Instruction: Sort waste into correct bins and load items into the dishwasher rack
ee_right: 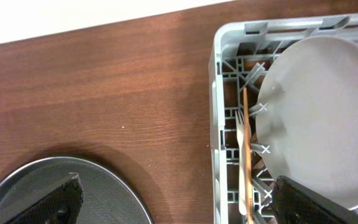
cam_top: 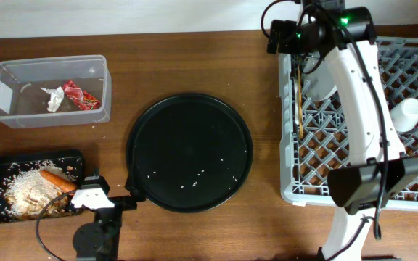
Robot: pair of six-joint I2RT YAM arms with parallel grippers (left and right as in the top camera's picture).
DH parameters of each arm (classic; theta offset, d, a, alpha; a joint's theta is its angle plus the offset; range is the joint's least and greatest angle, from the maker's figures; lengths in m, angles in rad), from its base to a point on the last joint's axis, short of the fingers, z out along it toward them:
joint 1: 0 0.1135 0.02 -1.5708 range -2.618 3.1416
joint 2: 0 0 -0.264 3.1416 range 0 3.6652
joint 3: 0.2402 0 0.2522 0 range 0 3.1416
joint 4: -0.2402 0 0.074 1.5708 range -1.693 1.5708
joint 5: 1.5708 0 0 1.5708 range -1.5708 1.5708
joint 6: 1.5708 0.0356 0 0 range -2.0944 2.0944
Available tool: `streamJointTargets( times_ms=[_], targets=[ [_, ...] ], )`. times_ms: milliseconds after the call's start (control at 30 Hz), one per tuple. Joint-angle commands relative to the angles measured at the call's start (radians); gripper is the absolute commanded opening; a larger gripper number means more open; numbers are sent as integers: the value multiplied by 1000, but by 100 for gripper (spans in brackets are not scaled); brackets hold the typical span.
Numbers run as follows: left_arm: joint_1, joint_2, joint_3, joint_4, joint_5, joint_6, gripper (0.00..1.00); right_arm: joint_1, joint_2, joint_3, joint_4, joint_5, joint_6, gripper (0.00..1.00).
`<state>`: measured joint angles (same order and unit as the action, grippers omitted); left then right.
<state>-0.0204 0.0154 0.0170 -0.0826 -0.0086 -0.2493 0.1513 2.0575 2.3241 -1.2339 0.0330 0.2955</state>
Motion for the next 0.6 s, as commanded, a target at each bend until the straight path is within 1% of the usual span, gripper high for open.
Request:
streamJointTargets(
  times_ms=[0,333,433,500,567],
  targets=[
    [-5,-10,-8,0,-10,20,99,0,-118,3,-1,-2,10,99],
    [-5,-10,-8,-1,-10,19,99,0,-348,2,-1,6,9,99],
    [-5,-10,-8,-1,-11,19,99,-1,-410,1,-13,63,-41,99],
    [-5,-10,-8,-1,-11,19,99,-1,-468,-36,-21,117,-59,99],
    [-5,-10,-8,-1,-11,19,99,-3,-550,-140,2,159,-59,99]
  ],
)
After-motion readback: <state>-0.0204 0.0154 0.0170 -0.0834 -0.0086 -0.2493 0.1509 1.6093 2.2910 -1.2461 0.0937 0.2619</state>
